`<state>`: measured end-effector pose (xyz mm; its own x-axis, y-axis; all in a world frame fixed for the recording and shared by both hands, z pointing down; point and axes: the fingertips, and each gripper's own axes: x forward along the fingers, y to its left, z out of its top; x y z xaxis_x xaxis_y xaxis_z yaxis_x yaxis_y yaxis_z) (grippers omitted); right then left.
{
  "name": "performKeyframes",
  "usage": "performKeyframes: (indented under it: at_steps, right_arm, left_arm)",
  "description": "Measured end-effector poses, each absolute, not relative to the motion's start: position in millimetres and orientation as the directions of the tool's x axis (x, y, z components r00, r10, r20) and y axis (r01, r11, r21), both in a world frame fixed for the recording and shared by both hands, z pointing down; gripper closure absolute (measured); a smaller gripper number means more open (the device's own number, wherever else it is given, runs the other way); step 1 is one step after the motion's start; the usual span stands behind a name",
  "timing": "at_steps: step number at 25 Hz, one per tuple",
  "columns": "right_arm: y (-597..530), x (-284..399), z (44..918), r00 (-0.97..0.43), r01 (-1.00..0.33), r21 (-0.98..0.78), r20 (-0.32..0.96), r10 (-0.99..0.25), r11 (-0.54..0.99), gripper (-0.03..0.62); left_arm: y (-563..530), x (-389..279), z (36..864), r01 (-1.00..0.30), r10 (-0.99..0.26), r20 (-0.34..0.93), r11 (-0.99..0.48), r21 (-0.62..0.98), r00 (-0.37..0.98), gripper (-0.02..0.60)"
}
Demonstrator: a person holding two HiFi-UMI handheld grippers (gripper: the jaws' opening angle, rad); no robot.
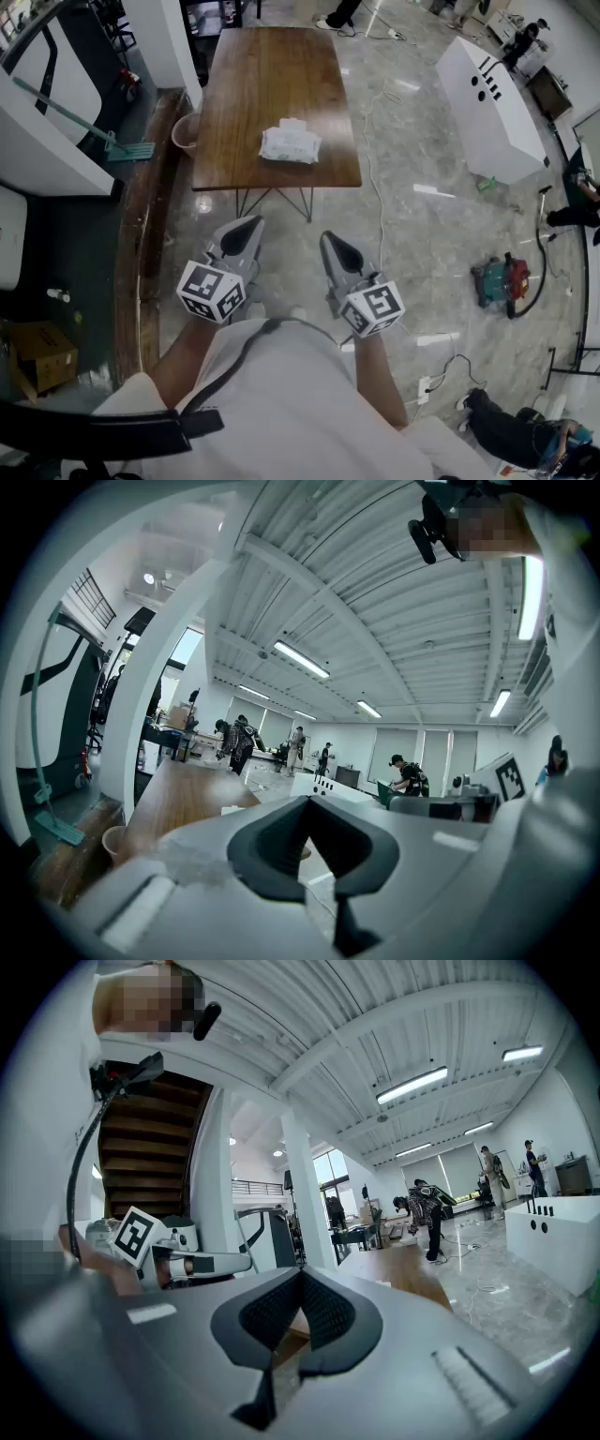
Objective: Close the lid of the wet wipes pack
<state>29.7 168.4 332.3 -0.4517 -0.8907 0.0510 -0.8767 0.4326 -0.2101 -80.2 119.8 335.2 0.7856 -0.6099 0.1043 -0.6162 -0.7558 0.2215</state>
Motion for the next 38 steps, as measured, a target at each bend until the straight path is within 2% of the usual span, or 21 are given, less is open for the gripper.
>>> performKeyframes:
  at_steps: [38]
  right_arm:
    - [180, -39, 351, -0.368, -0.905, -0.265, 0.098, -0.925, 0.332, 0.585]
  left_arm:
    - [122, -176, 362, -0.581, -0.573, 0.115, -0.769, 0.267, 0.811, 0.578]
